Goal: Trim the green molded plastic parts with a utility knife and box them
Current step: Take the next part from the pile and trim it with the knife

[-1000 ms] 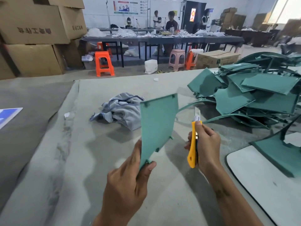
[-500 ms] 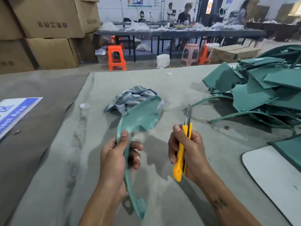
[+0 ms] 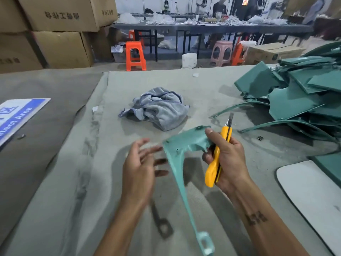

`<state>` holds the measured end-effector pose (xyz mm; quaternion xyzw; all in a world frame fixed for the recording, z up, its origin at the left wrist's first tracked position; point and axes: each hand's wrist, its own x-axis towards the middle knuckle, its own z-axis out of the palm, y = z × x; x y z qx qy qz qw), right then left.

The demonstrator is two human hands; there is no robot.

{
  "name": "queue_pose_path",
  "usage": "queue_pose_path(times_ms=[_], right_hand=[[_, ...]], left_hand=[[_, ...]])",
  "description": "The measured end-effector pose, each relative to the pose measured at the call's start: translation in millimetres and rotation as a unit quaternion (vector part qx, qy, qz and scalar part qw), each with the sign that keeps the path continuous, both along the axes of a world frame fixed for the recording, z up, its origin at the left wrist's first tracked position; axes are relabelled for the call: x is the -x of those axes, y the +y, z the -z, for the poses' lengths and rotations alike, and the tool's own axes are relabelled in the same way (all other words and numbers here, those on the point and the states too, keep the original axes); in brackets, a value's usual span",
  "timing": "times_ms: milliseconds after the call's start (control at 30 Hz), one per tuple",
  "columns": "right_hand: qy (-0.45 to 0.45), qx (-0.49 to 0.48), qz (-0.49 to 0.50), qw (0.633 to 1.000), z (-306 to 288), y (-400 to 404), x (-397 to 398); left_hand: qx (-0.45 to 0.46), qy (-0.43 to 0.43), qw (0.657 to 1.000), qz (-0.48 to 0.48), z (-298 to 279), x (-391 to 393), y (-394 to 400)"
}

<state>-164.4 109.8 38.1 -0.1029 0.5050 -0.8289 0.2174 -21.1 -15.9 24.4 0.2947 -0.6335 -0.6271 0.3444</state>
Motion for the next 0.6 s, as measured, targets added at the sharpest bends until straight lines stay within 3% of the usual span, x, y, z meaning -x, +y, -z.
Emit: queue_pose_path(times_ms=[67, 100, 200, 300, 400, 500, 600], right_hand=[[0.007, -0.002, -0.027, 1.000, -3.4, 0.7, -1.2], [0.016, -0.005, -0.043, 0.999, -3.8, -0.7, -4.3], [0.038, -0.008, -0.088, 0.995, -0.7, -10.4, -21.0], [0.061, 0.012, -0.131, 0.989, 4.6, -16.4, -31.4], [0.175, -0.021, -0.099, 0.979, 9.0, -10.2, -31.3], [0.376, -0.101, -0.061, 0.919, 15.9, -1.9, -33.2], [0.463, -0.137, -0.038, 0.875, 14.6, -2.4, -41.3]], left_hand=[[0.254, -0.053, 0.965, 0.039, 10.3, -6.2, -11.3], [0.325, -0.064, 0.940, 0.075, 13.3, -7.0, -14.3], [0.414, -0.047, 0.900, 0.129, 23.3, -4.6, -19.3], [0.297, 0.018, 0.946, 0.126, 31.0, -0.2, -15.9], [0.296, 0.038, 0.954, -0.032, 24.5, 3.0, -11.6], [0.113, 0.105, 0.985, -0.082, 17.2, 9.1, -10.0], [0.004, 0.131, 0.990, -0.055, 12.1, 10.6, -3.5]])
